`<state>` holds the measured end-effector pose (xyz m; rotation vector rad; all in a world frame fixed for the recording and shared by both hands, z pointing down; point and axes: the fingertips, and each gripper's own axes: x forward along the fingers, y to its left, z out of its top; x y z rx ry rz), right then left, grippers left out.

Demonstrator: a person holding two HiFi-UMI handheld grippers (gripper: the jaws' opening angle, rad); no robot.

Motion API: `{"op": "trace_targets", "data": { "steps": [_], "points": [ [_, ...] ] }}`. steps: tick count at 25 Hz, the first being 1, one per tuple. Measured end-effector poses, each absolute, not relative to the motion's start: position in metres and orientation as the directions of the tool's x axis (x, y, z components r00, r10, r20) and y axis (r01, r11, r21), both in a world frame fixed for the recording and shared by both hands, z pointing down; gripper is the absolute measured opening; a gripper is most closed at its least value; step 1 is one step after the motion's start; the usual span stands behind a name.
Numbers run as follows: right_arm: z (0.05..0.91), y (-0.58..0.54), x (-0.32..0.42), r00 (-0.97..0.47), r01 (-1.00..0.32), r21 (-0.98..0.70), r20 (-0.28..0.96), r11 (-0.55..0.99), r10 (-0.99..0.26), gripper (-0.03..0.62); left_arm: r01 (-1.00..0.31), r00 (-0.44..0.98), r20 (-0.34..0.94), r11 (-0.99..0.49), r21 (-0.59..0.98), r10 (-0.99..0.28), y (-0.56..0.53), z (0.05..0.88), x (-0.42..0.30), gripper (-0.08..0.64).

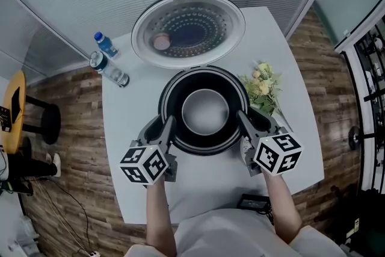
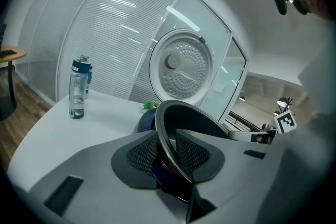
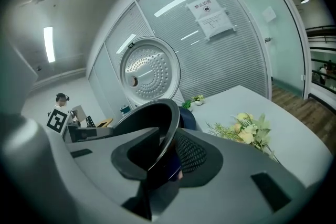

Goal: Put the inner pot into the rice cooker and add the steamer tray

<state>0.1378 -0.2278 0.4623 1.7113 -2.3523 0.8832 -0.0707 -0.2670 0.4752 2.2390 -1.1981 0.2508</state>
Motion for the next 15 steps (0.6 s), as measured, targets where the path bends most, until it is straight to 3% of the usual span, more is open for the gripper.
{"op": "trace_targets", "data": {
  "steps": [6, 11, 15],
  "points": [
    [0.470, -0.229, 0.140, -0.341, -0.910, -0.375, 0.433, 0.177, -0.834, 0.109, -0.826, 0.560, 0.435, -0.431, 0.364, -0.705, -0.268, 0.478, -0.069, 0.106],
    [0.474, -0.230, 0.145, -0.252, -0.964, -0.199, 0.467, 0.177, -0.848, 0.104, -0.851, 0.526, 0.460, -0.447, 0.276, -0.716, -0.269, 0.481, -0.065, 0.137],
    [0.473, -0.223, 0.146, -0.260, -0.961, -0.212, 0.461, 0.179, -0.849, 0.106, -0.867, 0.494, 0.474, -0.455, 0.203, -0.729, -0.265, 0.483, -0.064, 0.167]
  ]
}}
